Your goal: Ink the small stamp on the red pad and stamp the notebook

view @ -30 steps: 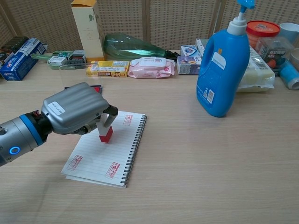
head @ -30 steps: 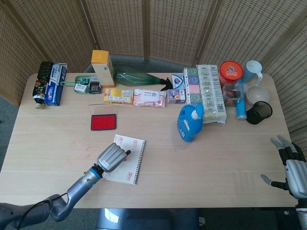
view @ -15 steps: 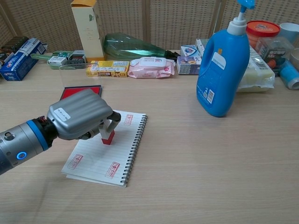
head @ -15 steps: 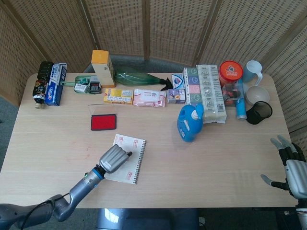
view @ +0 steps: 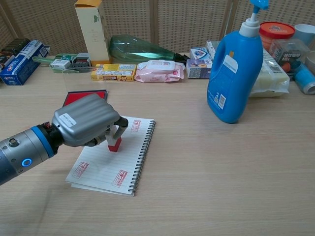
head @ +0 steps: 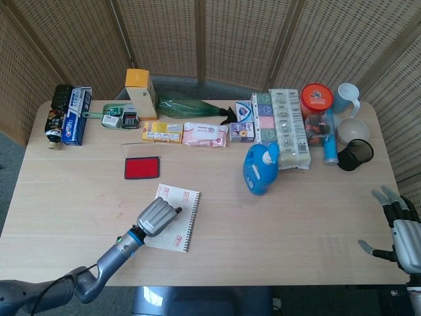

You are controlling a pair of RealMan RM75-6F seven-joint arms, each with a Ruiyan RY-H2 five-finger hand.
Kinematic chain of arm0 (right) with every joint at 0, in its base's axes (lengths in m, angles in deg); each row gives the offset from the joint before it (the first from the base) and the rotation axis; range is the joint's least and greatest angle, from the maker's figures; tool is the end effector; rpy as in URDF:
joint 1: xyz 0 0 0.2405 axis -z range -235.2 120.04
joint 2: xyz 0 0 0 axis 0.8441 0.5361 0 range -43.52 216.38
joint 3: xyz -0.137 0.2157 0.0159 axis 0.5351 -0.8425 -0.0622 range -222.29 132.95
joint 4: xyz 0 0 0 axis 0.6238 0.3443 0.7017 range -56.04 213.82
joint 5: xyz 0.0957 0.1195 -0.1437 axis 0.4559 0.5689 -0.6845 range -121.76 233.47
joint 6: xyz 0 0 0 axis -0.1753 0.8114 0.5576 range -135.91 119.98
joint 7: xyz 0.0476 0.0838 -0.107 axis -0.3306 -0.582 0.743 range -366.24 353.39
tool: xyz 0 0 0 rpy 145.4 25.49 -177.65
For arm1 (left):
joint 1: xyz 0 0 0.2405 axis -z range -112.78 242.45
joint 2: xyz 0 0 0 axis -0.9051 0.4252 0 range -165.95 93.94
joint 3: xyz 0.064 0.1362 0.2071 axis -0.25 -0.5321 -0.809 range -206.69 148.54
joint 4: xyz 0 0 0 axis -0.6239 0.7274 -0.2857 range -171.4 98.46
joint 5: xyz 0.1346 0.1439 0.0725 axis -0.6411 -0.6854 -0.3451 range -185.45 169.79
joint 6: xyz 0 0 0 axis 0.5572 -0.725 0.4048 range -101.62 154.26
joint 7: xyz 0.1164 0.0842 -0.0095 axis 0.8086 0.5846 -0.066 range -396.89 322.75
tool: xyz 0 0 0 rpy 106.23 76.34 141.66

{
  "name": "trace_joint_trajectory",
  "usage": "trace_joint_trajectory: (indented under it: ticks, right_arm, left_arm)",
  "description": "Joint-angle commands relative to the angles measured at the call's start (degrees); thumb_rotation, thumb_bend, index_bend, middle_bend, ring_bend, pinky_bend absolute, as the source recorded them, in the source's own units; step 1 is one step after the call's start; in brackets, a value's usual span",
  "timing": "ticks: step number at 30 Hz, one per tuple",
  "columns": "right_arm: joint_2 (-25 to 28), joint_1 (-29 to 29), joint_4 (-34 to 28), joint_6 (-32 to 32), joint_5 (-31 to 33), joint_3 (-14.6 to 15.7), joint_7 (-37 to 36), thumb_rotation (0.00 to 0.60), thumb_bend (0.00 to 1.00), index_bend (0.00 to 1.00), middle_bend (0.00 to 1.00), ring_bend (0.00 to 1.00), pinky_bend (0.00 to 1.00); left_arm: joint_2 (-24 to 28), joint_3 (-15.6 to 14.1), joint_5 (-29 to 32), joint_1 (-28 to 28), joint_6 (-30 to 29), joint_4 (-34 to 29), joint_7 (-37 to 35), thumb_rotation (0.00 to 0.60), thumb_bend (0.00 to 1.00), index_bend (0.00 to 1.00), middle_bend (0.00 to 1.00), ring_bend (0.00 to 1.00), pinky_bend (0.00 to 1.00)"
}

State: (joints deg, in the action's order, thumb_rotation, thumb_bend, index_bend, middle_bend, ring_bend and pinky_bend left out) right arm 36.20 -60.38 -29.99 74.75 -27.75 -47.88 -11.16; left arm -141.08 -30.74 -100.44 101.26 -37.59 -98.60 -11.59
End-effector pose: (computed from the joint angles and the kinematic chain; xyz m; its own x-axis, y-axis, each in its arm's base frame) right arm -0.2799 -0.1680 0.2031 0.2688 -0.0525 0.9618 -0.9610 0.0520 0.2715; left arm -0.1697 0.2768 -0.0974 0.7308 -0.0525 0.6806 0.4808 -0.6682 -0.5678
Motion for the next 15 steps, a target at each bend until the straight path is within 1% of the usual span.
trace_joint_trajectory:
  ticks: [1,6,15]
  right_arm:
    - [-0.01,0.04,-0.02,0.06,-0.02,0.01,0.05,0.600,0.01,0.06,0.00,0.00,0.00]
    - [-0.05,0.00,-0.14,-0.04,-0.20,0.10,0.17,0.600,0.01,0.06,0.00,0.00,0.00]
    - [0.03,0.05,-0.07,0.05,-0.19,0.09,-0.02,0.600,0.01,0.06,0.00,0.00,0.00]
  left_arm:
    - [0.16,0.10,-0.18,0.05,-0.22,-0.21,0.02,0.600,0.41,0.65,1.00,1.00,1.00]
    - [0.57,0.04,-0.23,0.01,-0.09,-0.85,0.11,0.600,0.41,0.65,1.00,1.00,1.00]
    - [-0.32,0.10,0.61,-0.17,1.02,0.42,-0.22,0.600,0.41,0.65,1.00,1.00,1.00]
